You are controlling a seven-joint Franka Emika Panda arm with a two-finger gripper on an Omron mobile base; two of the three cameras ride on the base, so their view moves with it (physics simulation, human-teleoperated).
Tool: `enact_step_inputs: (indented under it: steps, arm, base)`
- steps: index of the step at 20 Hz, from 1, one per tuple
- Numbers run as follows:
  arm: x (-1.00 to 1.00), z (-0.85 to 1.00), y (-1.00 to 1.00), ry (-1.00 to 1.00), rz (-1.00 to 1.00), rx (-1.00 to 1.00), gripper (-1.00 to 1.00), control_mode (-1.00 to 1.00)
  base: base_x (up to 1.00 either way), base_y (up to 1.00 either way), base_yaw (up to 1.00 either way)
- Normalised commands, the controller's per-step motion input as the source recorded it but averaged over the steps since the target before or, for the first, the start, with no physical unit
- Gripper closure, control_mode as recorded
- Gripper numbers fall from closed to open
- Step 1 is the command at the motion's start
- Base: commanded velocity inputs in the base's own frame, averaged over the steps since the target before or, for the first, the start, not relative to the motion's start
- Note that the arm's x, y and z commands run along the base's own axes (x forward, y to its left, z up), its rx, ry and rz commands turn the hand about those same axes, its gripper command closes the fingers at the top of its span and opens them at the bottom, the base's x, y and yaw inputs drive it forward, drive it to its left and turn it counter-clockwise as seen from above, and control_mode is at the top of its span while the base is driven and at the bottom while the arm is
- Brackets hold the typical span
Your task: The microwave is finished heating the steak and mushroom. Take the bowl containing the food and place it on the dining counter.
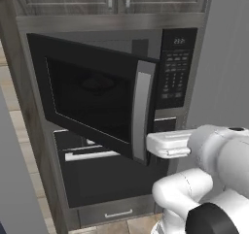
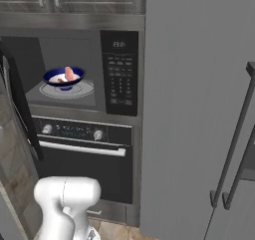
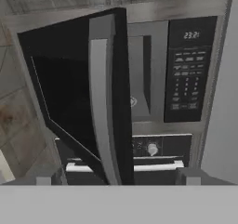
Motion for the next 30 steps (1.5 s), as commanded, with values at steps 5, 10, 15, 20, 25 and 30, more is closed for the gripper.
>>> enact_step_inputs:
  steps: [5, 10, 15, 20, 25, 30]
  arm:
    - [-0.02, 0.17, -1.00, 0.02, 0.19, 0.35, -1.00, -1.00]
    - [0.61, 0.00, -0.89, 0.25, 0.21, 0.44, -1.00, -1.00]
    - [0.92, -0.31, -0.37, 0.41, 0.25, 0.37, -1.00, -1.00]
    - [1.00, -0.47, 0.23, 0.20, 0.18, 0.33, -1.00, -1.00]
    - [0.98, -0.03, 0.69, 0.05, 0.13, 0.29, -1.00, -1.00]
    - [0.73, 0.00, 0.99, 0.04, 0.15, 0.17, -1.00, -1.00]
  base:
    - [0.00, 0.00, 0.00]
    - [0.00, 0.00, 0.00]
    - [0.00, 0.00, 0.00]
    - [0.00, 0.00, 0.00]
    - [0.00, 0.00, 0.00]
    - [0.00, 0.00, 0.00]
